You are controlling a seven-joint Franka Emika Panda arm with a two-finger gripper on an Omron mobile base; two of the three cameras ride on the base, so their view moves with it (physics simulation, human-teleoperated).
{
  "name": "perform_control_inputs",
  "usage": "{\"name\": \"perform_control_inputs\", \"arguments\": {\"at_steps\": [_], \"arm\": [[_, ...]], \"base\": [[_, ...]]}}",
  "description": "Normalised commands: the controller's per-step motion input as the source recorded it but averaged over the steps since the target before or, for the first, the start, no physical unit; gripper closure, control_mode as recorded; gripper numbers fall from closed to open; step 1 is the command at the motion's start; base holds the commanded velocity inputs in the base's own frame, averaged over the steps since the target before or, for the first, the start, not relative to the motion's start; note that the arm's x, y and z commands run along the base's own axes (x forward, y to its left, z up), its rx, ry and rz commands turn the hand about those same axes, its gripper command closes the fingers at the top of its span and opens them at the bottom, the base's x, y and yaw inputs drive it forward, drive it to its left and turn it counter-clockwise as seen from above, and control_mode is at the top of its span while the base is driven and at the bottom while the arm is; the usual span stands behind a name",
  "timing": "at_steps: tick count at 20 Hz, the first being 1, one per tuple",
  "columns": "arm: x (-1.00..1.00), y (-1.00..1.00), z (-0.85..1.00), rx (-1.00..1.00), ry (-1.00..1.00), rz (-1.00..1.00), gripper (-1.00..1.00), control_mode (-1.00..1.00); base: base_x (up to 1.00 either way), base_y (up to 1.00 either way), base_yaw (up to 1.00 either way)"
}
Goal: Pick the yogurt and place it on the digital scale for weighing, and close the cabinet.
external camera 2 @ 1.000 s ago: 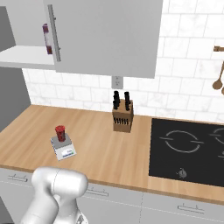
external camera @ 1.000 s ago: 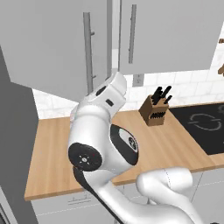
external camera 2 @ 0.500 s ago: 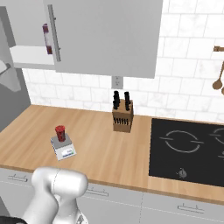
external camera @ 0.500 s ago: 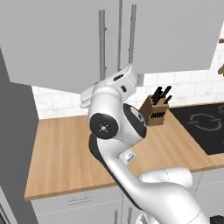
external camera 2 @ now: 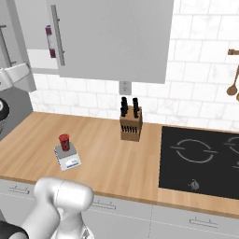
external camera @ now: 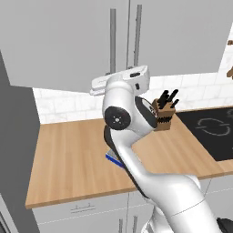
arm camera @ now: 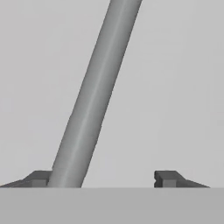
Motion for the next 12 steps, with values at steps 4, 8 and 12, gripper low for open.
{"name": "perform_control_inputs", "arguments": {"at_steps": [4,8,12], "arm": [[0.47,-0.52,-0.25,0.17,-0.12,0.00,-1.00,-1.00],[0.68,-0.10,-0.41,0.15,-0.15,0.00,-1.00,-1.00],[1.00,-0.26,-0.42,0.17,-0.03,0.00,-1.00,-1.00]], "base": [[0.00,0.00,0.00],[0.00,0.00,0.00],[0.00,0.00,0.00]]}}
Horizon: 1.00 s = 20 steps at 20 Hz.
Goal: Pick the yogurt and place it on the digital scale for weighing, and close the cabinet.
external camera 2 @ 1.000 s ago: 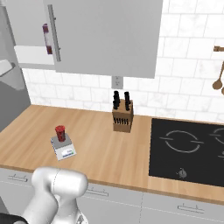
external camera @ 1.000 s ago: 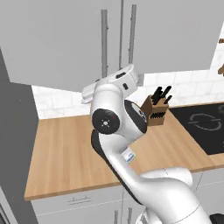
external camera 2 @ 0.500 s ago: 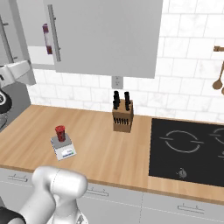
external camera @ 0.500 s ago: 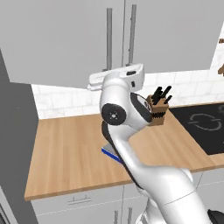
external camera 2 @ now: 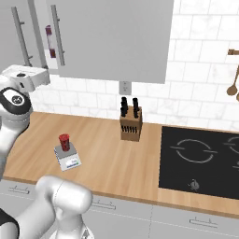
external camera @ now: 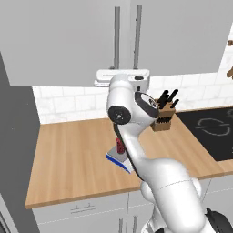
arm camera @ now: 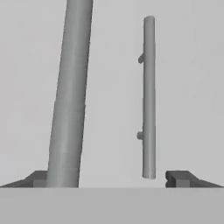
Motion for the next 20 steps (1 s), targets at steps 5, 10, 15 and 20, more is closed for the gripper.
{"name": "perform_control_inputs", "arguments": {"at_steps": [5,10,15,20], "arm": [[0.81,-0.35,-0.45,0.12,-0.03,0.01,-1.00,-1.00],[0.67,-0.35,-0.70,0.07,0.00,0.02,-1.00,-1.00],[0.74,-0.30,-0.23,0.06,-0.05,0.01,-1.00,-1.00],[0.97,-0.04,-0.71,0.00,0.00,0.00,-1.00,-1.00]], "base": [[0.00,0.00,0.00],[0.00,0.00,0.00],[0.00,0.00,0.00],[0.00,0.00,0.00]]}}
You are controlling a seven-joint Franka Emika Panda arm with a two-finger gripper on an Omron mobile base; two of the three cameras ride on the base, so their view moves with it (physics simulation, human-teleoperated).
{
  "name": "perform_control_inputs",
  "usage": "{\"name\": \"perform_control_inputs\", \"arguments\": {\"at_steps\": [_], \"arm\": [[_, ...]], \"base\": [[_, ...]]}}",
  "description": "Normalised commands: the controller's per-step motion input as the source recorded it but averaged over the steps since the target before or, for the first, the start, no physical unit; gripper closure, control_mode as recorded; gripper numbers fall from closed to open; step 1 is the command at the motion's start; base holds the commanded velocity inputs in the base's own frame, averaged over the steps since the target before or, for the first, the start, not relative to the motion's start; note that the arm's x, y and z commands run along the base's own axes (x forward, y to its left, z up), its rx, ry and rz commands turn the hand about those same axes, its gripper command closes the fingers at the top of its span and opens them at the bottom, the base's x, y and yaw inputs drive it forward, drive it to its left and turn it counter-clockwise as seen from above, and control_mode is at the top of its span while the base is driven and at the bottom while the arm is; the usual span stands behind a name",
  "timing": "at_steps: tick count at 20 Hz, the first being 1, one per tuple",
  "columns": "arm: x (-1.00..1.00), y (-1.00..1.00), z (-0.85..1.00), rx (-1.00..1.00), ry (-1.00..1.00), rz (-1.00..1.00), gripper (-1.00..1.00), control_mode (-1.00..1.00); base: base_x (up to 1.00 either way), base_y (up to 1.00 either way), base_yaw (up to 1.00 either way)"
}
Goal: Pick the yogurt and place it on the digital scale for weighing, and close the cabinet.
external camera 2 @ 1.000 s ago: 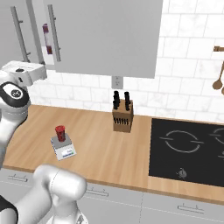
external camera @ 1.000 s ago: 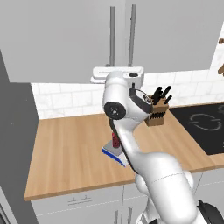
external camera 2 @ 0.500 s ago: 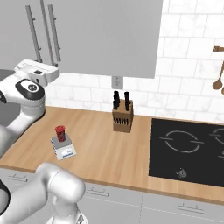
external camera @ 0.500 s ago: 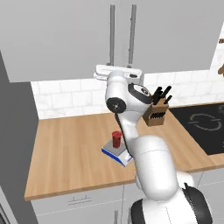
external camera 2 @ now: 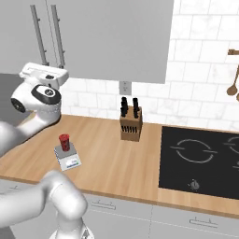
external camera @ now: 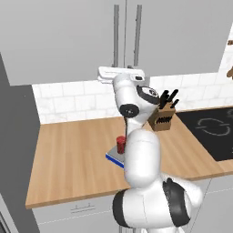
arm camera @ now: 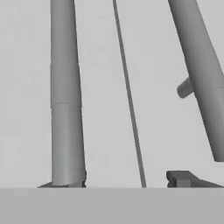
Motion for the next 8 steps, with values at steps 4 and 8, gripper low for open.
{"name": "perform_control_inputs", "arguments": {"at_steps": [4,8], "arm": [[1.00,-0.08,-0.77,0.03,0.01,0.01,-1.00,-1.00],[1.00,-0.08,-0.78,0.05,0.01,0.02,-1.00,-1.00]], "base": [[0.00,0.00,0.00],[0.00,0.00,0.00]]}}
